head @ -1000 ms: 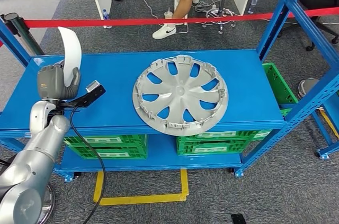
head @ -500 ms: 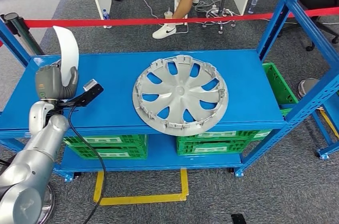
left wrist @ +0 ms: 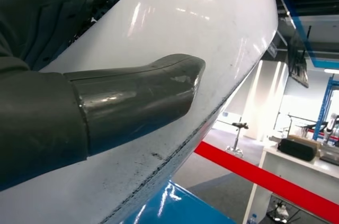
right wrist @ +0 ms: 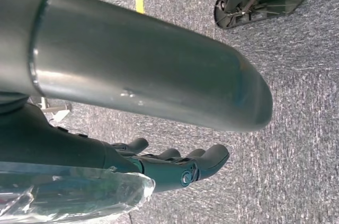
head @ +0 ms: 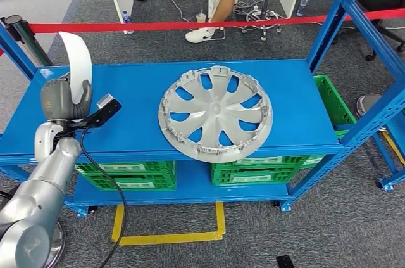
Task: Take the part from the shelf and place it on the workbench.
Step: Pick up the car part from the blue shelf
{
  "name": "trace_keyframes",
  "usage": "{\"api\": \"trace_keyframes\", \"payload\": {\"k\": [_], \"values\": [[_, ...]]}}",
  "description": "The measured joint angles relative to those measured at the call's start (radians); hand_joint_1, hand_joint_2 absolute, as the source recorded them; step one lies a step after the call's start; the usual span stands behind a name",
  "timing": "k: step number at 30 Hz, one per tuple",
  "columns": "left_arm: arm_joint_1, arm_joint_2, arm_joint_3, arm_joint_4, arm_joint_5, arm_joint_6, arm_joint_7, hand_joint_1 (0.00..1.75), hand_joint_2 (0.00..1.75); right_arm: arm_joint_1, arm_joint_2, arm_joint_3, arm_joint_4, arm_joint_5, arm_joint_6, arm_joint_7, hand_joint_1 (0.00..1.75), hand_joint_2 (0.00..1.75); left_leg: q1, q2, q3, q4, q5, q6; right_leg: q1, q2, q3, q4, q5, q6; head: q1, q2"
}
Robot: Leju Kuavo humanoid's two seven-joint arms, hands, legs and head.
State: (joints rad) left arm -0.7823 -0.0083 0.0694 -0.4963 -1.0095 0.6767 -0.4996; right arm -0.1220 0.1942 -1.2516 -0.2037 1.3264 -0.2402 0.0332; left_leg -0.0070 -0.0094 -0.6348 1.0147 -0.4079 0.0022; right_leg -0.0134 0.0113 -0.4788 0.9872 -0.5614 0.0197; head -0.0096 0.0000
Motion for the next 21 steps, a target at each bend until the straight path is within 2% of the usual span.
{"api": "trace_keyframes", "payload": {"k": [7,11,13,14,15,17,18,19,20,21], "values": [[0.005,0.003,0.010,0.000,0.024,-0.017,0.000,1.75,1.75,0.000,0.001,0.000,0.000,0.000,0.001,0.000,0.00,0.00,-0.006,0.000,0.000,0.003,-0.004,0.006,-0.005,0.000,0.004,0.000,-0.001,0.003,0.000,0.000],[0.005,0.009,0.011,0.000,0.033,-0.019,0.004,1.75,1.75,0.000,0.001,0.000,0.000,0.000,0.002,0.000,0.00,0.00,-0.010,0.000,0.000,0.003,-0.006,0.016,-0.010,0.001,0.007,-0.006,0.000,0.012,0.000,0.000],[0.004,0.011,0.011,0.000,0.037,-0.020,0.008,1.75,1.75,-0.001,0.001,0.000,0.000,0.000,0.002,0.000,0.00,0.00,-0.005,0.002,0.005,-0.009,0.001,0.024,-0.009,-0.001,0.001,0.002,-0.010,0.019,0.001,0.000],[0.004,0.012,0.011,0.000,0.039,-0.020,0.011,1.75,1.75,-0.001,0.001,0.000,0.000,0.000,0.002,0.000,0.00,0.00,-0.002,0.004,0.007,-0.015,0.004,0.028,-0.008,-0.002,-0.012,0.028,-0.029,0.021,0.002,0.000],[0.005,0.012,0.011,0.000,0.040,-0.021,0.013,1.75,1.75,-0.002,0.001,0.000,0.000,0.000,0.002,0.000,0.00,0.00,0.000,0.005,0.008,-0.018,0.006,0.030,-0.008,-0.003,-0.038,0.078,-0.057,0.021,0.004,0.000],[0.009,0.014,0.012,0.001,0.043,-0.022,0.017,1.75,1.75,-0.001,0.001,0.000,0.000,0.000,0.002,0.000,0.00,0.00,0.000,0.007,0.006,-0.019,0.006,0.031,-0.008,-0.003,-0.110,0.221,-0.115,0.024,0.006,0.000],[0.012,0.014,0.012,0.002,0.045,-0.023,0.017,1.75,1.75,0.001,0.001,0.000,0.000,0.000,0.002,0.001,0.00,0.00,0.000,0.007,0.006,-0.019,0.006,0.031,-0.008,-0.003,-0.142,0.277,-0.125,0.025,0.006,0.000],[0.015,0.015,0.012,0.003,0.046,-0.024,0.018,1.75,1.75,0.001,0.001,0.000,0.000,0.000,0.002,0.001,0.00,0.00,0.001,0.007,0.005,-0.018,0.006,0.031,-0.009,-0.004,-0.157,0.297,-0.114,0.027,0.006,0.000],[0.017,0.015,0.012,0.004,0.047,-0.024,0.018,1.75,1.75,0.002,0.001,0.000,0.000,0.000,0.002,0.001,0.00,0.00,0.002,0.007,0.005,-0.018,0.007,0.030,-0.010,-0.004,-0.154,0.275,-0.083,0.028,0.006,0.000],[0.019,0.015,0.012,0.004,0.047,-0.024,0.018,1.75,1.75,0.001,0.001,0.000,0.000,0.000,0.002,0.001,0.00,0.00,0.004,0.007,0.005,-0.016,0.007,0.027,-0.011,-0.006,-0.132,0.216,-0.039,0.029,0.006,0.000]]}}
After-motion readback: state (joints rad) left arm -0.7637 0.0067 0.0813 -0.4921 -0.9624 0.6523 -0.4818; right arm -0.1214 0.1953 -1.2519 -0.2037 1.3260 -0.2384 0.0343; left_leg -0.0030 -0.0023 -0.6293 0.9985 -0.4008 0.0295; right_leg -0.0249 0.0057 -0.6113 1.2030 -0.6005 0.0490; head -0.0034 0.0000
